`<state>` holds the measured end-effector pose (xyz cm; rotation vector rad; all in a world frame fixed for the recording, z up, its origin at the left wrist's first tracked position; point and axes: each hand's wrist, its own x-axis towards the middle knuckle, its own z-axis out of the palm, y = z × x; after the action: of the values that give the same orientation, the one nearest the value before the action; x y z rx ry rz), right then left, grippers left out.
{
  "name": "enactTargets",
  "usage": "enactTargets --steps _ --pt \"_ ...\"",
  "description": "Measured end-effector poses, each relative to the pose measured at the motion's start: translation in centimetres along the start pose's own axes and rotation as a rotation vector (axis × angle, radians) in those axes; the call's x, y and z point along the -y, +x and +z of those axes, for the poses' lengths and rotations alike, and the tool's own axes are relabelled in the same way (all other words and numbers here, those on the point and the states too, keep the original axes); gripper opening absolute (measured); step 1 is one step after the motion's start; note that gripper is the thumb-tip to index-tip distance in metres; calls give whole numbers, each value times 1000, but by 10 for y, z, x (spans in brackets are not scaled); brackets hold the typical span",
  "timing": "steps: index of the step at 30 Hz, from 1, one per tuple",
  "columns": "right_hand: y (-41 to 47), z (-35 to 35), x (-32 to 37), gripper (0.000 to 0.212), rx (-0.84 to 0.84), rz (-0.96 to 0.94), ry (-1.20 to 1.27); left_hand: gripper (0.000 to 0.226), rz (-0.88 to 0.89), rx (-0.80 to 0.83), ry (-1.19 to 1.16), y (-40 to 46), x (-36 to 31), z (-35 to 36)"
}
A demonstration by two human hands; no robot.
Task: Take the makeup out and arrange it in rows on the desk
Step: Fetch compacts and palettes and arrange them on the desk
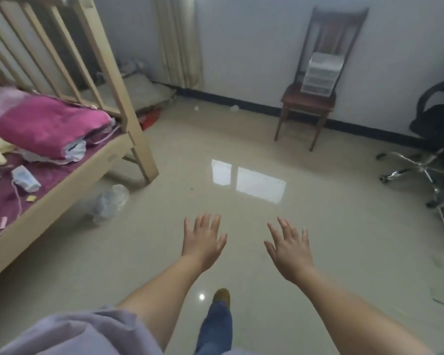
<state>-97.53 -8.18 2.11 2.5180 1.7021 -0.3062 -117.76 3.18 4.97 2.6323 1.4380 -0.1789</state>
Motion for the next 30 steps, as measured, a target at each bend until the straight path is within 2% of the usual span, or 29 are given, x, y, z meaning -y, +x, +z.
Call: enactTargets --steps 7,15,23,30 --pt "155 -63 -59 56 -48 176 86 59 145 5 73 207 -18 -54" --pt "283 -79 -183 56 -21 378 126 61 379 37 75 405 -126 -65" --pt "470 -148 -341 55 -48 373 57 60 360 -67 7 613 -238 -109" --pt "638 -179 -388 55 -11 278 91 58 309 -31 7 763 -258 -123"
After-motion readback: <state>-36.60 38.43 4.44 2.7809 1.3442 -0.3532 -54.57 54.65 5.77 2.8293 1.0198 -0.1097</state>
